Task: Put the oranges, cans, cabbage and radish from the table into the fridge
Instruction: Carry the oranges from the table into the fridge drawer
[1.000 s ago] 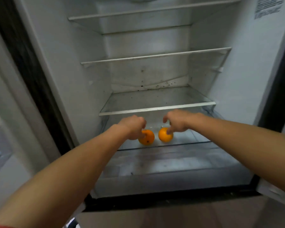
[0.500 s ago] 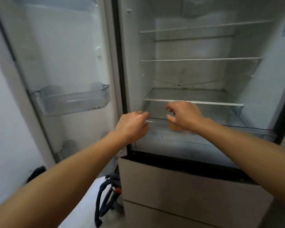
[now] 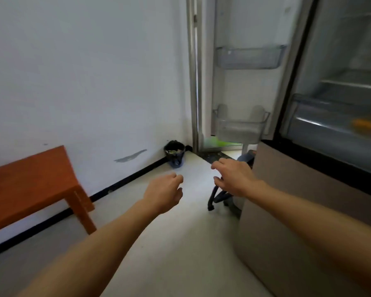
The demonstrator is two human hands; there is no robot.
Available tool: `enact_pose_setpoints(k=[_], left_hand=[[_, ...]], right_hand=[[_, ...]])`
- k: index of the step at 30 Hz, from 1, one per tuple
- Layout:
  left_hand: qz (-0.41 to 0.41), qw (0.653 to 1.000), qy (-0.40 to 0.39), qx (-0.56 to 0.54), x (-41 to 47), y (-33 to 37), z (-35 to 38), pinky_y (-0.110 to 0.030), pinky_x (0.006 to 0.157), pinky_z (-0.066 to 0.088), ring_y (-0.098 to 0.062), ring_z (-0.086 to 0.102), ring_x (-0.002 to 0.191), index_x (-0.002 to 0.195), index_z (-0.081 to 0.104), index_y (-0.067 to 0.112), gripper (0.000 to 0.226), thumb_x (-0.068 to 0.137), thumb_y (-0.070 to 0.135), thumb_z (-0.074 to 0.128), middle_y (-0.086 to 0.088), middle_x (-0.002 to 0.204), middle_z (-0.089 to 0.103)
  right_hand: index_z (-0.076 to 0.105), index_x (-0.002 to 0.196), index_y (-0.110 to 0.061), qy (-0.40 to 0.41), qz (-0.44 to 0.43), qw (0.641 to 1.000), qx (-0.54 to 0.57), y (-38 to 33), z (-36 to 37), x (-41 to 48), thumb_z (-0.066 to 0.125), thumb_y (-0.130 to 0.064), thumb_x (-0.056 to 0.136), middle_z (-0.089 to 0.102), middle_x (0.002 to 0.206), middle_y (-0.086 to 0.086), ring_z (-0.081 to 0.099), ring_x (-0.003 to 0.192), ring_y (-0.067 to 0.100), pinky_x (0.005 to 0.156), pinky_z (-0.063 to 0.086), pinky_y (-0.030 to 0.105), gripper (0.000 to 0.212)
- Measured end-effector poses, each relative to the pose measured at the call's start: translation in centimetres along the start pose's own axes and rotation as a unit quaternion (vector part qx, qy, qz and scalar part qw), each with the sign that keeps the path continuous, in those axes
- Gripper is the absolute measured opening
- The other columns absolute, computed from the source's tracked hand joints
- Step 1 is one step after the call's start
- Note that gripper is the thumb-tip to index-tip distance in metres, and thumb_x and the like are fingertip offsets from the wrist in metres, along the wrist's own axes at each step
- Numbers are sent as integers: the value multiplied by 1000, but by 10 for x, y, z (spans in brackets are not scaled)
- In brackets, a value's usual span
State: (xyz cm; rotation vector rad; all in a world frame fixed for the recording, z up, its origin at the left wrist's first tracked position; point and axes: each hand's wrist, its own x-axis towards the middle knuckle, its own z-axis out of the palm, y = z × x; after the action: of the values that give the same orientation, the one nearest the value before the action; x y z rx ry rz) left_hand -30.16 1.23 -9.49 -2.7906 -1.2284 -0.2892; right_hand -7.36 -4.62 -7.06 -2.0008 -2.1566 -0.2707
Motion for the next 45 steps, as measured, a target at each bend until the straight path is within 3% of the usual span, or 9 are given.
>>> enact_pose_setpoints(k=[7, 11, 16, 20, 26, 34, 40, 45], left_hand=[[-165, 986, -14, 4, -177, -144, -14, -36, 74, 54, -18, 62, 87, 111, 56, 21, 24, 93, 36, 50, 3, 103, 62], [-240, 970, -35, 25, -292, -231, -41, -32, 76, 51, -19, 61, 92, 112, 56, 21, 23, 94, 33, 49, 2, 105, 59], [-347, 934, -60, 61, -419, -332, -71, -33, 70, 45, -21, 59, 94, 113, 55, 18, 25, 93, 31, 49, -1, 108, 58], [-417, 906, -61, 42, -487, -388, -82, -35, 77, 50, -20, 60, 95, 108, 57, 18, 23, 91, 31, 50, -1, 110, 61], [-477, 878, -37, 31, -546, -464, -84, -26, 76, 40, -18, 58, 104, 119, 56, 20, 27, 93, 30, 52, 0, 120, 60], [-521, 850, -45, 57, -576, -626, -80, -40, 84, 51, -21, 59, 104, 115, 57, 18, 28, 91, 30, 50, 0, 115, 60], [-535, 840, -47, 79, -590, -740, -93, -36, 77, 49, -19, 56, 94, 107, 59, 18, 20, 90, 26, 50, 1, 101, 57], [-513, 852, -59, 82, -609, -817, -85, -28, 81, 44, -15, 53, 96, 107, 58, 20, 18, 93, 27, 48, 3, 102, 55]], right_hand=[[50, 130, -22, -14, -170, 985, 31, -218, 37, 41, 49, -38, 93, 55, 127, 1, 53, 113, 25, 85, 46, 37, 40], [48, 131, -21, -17, -237, 970, 57, -364, 52, 63, 49, -39, 94, 56, 125, 1, 54, 112, 22, 86, 49, 36, 41], [54, 119, -21, -17, -317, 944, 91, -535, 57, 77, 51, -35, 92, 59, 113, 0, 58, 101, 20, 75, 49, 32, 30], [54, 118, -21, -18, -379, 921, 95, -632, 59, 93, 51, -37, 92, 59, 113, -1, 58, 101, 19, 72, 48, 31, 31], [50, 125, -22, -42, -434, 895, 98, -749, 78, 142, 48, -39, 93, 57, 116, 0, 55, 106, 20, 81, 51, 38, 37], [50, 122, -21, -61, -473, 872, 112, -892, 127, 247, 49, -35, 93, 55, 116, 3, 55, 105, 24, 75, 46, 36, 32], [50, 120, -21, -89, -495, 857, 113, -989, 156, 328, 52, -36, 93, 56, 115, 2, 55, 102, 22, 77, 48, 35, 31], [51, 119, -20, -108, -511, 847, 95, -1063, 184, 367, 52, -34, 93, 57, 113, 3, 56, 96, 20, 69, 44, 31, 30]])
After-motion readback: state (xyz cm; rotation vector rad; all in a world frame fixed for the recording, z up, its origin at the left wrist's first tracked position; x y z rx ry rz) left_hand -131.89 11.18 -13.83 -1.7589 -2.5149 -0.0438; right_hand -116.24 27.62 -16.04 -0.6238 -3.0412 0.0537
